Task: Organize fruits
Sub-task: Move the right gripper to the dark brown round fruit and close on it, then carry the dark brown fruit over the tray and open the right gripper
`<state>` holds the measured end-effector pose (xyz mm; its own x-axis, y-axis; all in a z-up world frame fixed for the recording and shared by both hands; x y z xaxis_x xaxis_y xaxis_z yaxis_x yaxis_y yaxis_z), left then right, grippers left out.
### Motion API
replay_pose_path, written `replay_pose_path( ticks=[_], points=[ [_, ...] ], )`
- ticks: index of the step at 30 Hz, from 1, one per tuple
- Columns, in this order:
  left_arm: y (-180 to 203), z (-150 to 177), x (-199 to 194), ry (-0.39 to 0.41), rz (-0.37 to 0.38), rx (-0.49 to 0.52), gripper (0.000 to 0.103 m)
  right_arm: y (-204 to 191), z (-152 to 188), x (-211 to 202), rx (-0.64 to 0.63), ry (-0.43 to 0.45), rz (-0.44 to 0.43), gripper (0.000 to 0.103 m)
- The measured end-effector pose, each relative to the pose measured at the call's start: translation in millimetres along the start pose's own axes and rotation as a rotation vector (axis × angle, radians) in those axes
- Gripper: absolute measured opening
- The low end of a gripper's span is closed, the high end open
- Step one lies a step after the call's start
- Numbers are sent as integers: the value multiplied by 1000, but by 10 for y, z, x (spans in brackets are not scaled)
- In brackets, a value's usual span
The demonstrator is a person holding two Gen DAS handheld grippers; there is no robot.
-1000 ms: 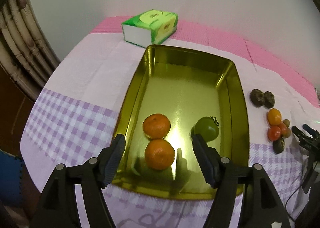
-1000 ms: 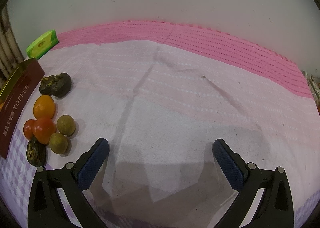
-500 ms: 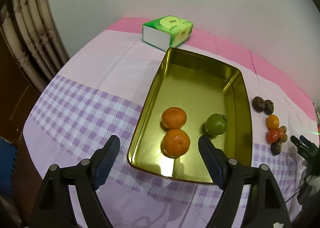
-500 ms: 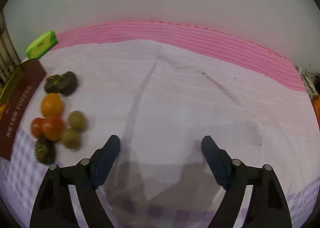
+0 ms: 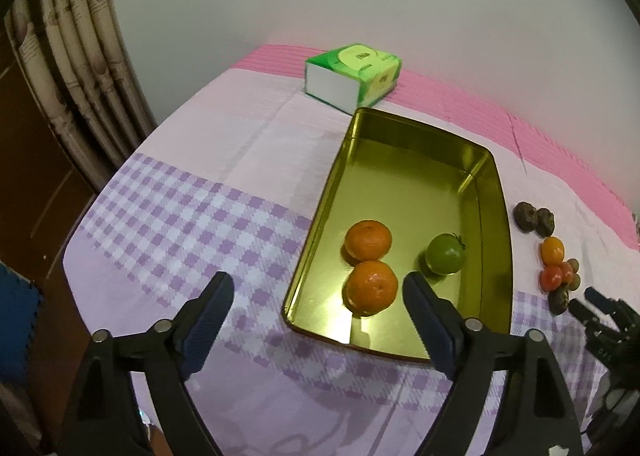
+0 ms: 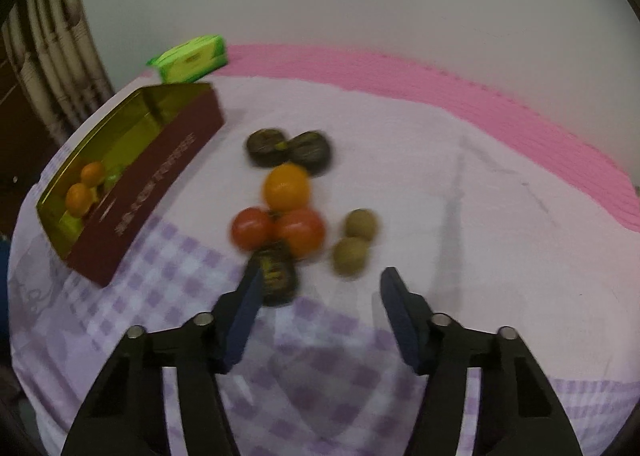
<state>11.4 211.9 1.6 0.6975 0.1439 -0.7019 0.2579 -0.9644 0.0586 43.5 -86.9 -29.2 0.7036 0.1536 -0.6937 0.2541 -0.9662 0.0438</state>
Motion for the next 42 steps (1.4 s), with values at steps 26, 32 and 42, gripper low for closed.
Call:
replay_pose_path(
  ticks=[26,32,42],
  points=[
    [-376,49,-13,-29,-46,-115,97,-272,14,140,-11,-56,-12,37],
    [-474,39,-29,-27,-66,-156,97,-514,-227,10,-47,-16,-72,37],
    [-708,24,-81,-25,-104,-227,99,-1387,-660,13,-157,27,-253,37]
  ],
)
Point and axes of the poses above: each gripper's, at about its wrist camera, not at the fingertips, and x roughly the way its jaws point, y to its right, z to its underside, the point moved 1 cm from there along x, roughly the way its jaws point, and after that the axes turned 13 degrees about y, right-handed, at the moved point
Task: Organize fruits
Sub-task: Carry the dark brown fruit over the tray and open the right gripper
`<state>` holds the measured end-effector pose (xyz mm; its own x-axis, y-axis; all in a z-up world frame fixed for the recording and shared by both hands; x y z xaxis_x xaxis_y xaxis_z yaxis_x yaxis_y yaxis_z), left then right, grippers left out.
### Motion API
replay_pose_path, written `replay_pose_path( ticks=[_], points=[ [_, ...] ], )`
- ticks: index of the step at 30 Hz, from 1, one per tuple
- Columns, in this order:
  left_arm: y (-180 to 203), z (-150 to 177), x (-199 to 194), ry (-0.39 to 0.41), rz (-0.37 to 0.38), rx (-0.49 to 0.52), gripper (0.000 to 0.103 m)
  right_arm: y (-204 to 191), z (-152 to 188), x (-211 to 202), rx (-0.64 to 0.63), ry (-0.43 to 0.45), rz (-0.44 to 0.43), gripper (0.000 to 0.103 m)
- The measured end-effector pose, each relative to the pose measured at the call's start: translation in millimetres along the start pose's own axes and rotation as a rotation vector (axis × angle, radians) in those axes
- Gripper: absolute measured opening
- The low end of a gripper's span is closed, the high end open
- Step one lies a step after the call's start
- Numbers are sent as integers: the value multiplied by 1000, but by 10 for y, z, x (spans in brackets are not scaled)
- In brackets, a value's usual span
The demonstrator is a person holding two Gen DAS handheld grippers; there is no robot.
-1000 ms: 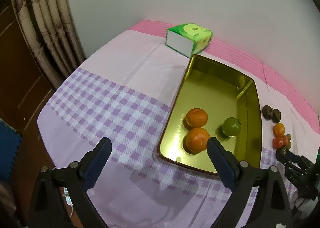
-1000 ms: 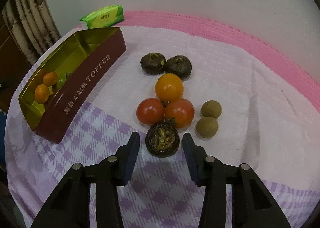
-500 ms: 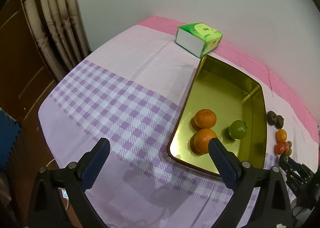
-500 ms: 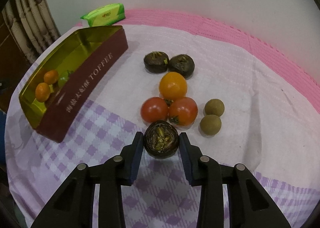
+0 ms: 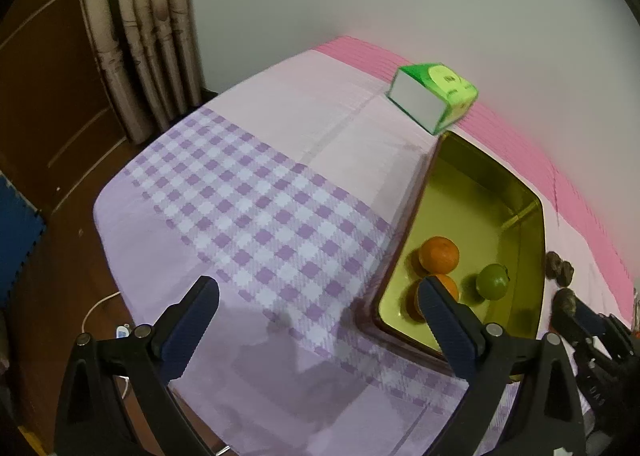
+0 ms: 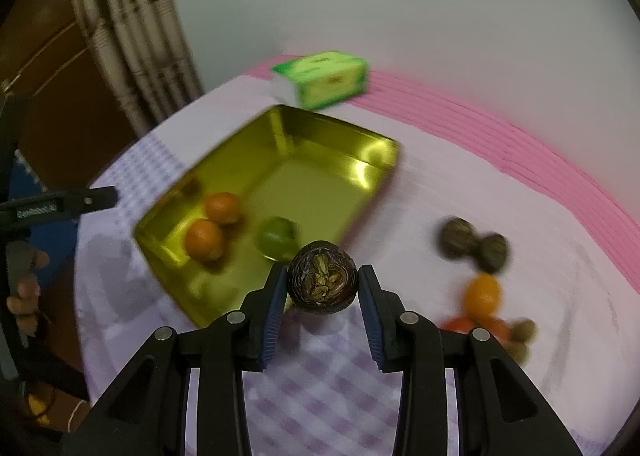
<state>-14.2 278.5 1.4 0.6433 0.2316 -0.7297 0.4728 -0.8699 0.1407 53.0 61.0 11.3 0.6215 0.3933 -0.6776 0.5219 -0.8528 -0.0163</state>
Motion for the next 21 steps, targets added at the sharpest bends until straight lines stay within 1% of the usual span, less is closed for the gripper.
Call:
replay_pose_path(
  ticks=[3,6,14,21],
  points=[
    [-98,-22,-6,2,-14,-27,99,-212,-11,145,-31,-26,-30,37],
    [-184,-32,5,-4,-25,-59,99,-327,23,297,-55,-60,-41,37],
    [-205,-17,31,-13,-20,-68,99,-419,106,580,-68,-133,-40,37],
    [-206,-1,51,-21,-19,-66,99,-417,145,679,-69,-159,-34,37]
  ],
)
Point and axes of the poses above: each gripper's, at about its wrist camera, not at the fingertips, and x roughly the way its jaws point, y to its right, z to its underside, the point moved 1 cm from there along x, roughly the way its jaws point, and after that the axes turned 13 degrees about y, right-handed, at the moved point
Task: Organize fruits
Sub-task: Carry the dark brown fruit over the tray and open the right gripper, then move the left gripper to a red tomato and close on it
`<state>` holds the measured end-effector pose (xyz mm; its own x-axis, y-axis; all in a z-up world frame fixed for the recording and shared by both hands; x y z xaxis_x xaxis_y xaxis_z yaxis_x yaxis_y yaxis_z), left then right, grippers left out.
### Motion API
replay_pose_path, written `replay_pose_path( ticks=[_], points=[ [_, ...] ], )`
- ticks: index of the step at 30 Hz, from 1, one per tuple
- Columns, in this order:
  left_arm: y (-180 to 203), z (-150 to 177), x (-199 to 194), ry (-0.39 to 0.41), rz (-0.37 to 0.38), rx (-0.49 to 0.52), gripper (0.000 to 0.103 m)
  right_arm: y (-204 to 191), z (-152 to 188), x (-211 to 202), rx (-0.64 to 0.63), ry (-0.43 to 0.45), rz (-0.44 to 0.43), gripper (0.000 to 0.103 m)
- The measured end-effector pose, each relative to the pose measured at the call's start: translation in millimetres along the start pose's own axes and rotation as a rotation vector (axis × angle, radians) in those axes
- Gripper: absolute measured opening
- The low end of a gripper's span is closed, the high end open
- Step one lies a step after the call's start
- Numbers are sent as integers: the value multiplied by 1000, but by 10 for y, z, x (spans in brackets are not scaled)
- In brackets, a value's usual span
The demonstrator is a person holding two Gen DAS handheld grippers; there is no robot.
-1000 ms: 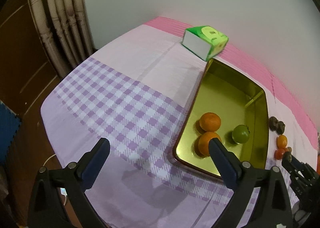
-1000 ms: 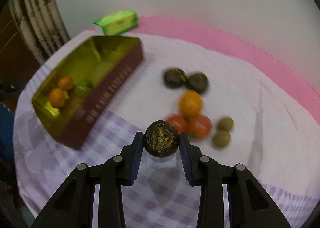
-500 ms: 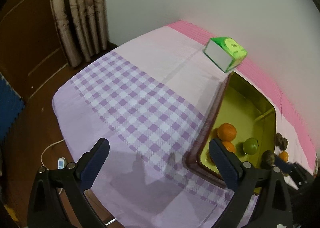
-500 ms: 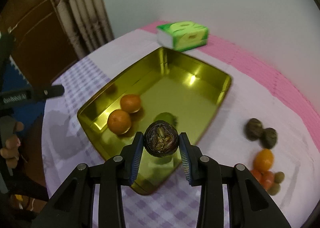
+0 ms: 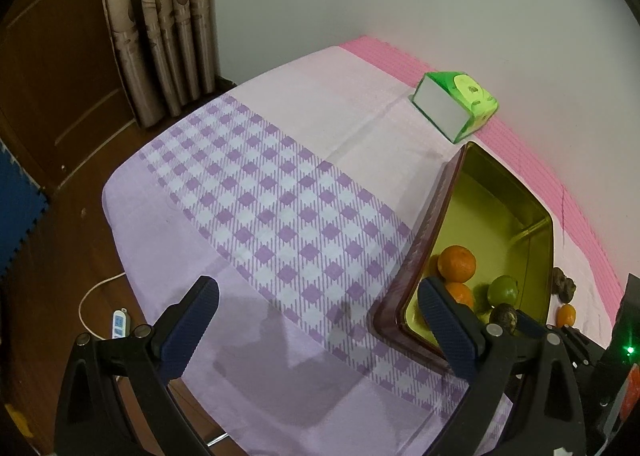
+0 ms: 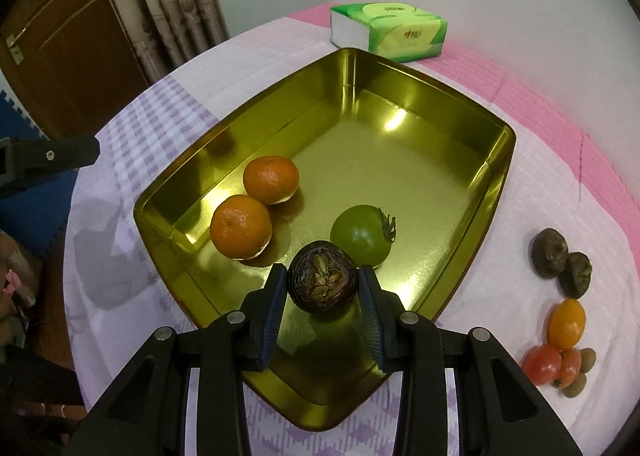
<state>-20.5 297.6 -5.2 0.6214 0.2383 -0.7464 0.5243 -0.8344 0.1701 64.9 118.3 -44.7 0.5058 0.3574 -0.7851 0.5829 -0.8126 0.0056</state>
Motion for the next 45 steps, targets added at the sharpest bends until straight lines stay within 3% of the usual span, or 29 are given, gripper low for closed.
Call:
replay_pose_path(
  ticks=[15,21,26,28,31,34,40,45],
  points=[
    [38,48,61,-24,-1,9,99,-37,-12,-11,12,12,-12,39],
    [47,55,80,-22,1,16,99,-42,-50,-159,13,62,-16,51],
    [95,53,69,-5,9,41,99,104,-75,-452,38,166,10,66],
    [121,48,52,2,11,51,99,240,-60,-575,47,204,45,74],
    [181,54,37,11,22,75,99,534,12,-747,82,240,111,76],
    [242,65,12,18,30,103,99,915,167,-909,130,254,194,86],
    [446,100,-81,47,75,177,99,1812,668,-1185,272,237,389,91],
    [748,154,-188,60,113,261,99,2326,1056,-1270,355,199,478,97]
  ],
)
Point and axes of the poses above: each gripper's, at about its wrist camera, not at the fingertips, and x roughly the way its jaws point, y to its right, z to its underside, the point moved 1 cm from there along x, roughly the way its jaws point, and after that the axes turned 13 degrees about y, right-handed, at the moved point
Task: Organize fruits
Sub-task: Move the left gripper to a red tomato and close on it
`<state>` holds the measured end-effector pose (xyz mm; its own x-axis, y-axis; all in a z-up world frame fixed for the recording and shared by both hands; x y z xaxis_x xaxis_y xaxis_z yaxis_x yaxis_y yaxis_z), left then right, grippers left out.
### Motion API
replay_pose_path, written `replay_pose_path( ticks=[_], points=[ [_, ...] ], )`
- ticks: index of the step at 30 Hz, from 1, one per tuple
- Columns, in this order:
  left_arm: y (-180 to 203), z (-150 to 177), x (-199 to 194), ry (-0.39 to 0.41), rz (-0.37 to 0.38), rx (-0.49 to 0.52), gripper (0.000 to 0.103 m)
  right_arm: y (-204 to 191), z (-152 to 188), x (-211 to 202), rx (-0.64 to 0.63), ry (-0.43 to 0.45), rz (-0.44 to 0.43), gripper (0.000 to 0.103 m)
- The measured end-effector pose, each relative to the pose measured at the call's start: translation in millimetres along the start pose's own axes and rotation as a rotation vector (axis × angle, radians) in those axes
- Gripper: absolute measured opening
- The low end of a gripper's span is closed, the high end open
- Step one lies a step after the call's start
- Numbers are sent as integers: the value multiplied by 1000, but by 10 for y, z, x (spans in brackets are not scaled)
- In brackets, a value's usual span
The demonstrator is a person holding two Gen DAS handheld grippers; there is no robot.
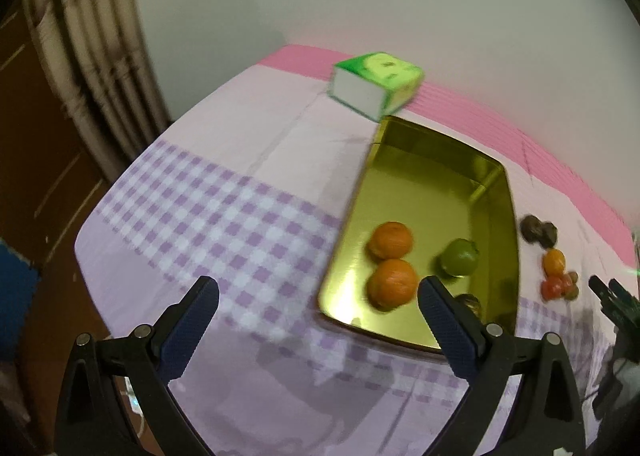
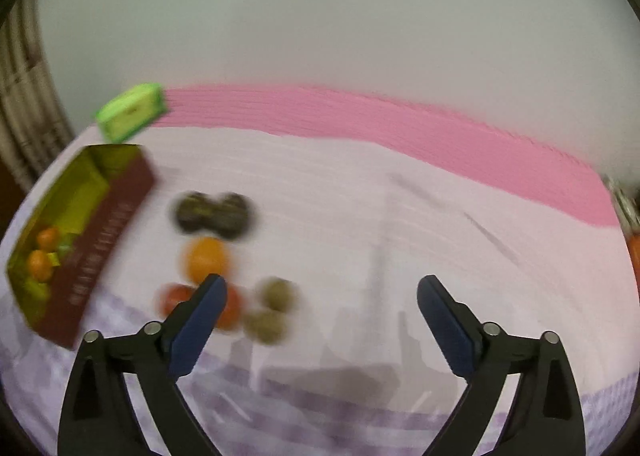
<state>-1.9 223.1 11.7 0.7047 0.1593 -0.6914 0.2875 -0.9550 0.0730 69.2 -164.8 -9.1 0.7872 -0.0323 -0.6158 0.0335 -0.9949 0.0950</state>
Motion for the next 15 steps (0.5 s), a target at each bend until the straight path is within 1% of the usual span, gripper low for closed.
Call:
replay_pose_path(
  ticks=[4,7,12,14,15],
  points=[
    [330,-51,-51,10,59,47,99,282,151,133,26,-34,34,98],
    [690,-69,-71,8,119,102,99,407,222,198,43,-43,43,98],
    [1230,31,-75,-14,203,195,99,564,273,281,51,-37,42,98],
    [1481,103,-62,-32,241,234,99,631,287,327,43,-45,46,100],
    [1546,116,-52,-36,252,245,99,599,278,403,45,-54,39,101]
  ],
)
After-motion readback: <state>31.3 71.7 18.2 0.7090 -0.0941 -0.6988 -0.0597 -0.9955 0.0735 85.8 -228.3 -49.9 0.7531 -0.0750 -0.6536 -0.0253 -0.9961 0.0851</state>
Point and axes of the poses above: each gripper's, at about its wrist camera, not at the fingertips, and x roughly the way its jaws point, y to its right, z to its underside, the point moved 1 cm from there along x, roughly the way its jaws point, and after that the axes turned 13 degrees about y, right-handed, at the moved point
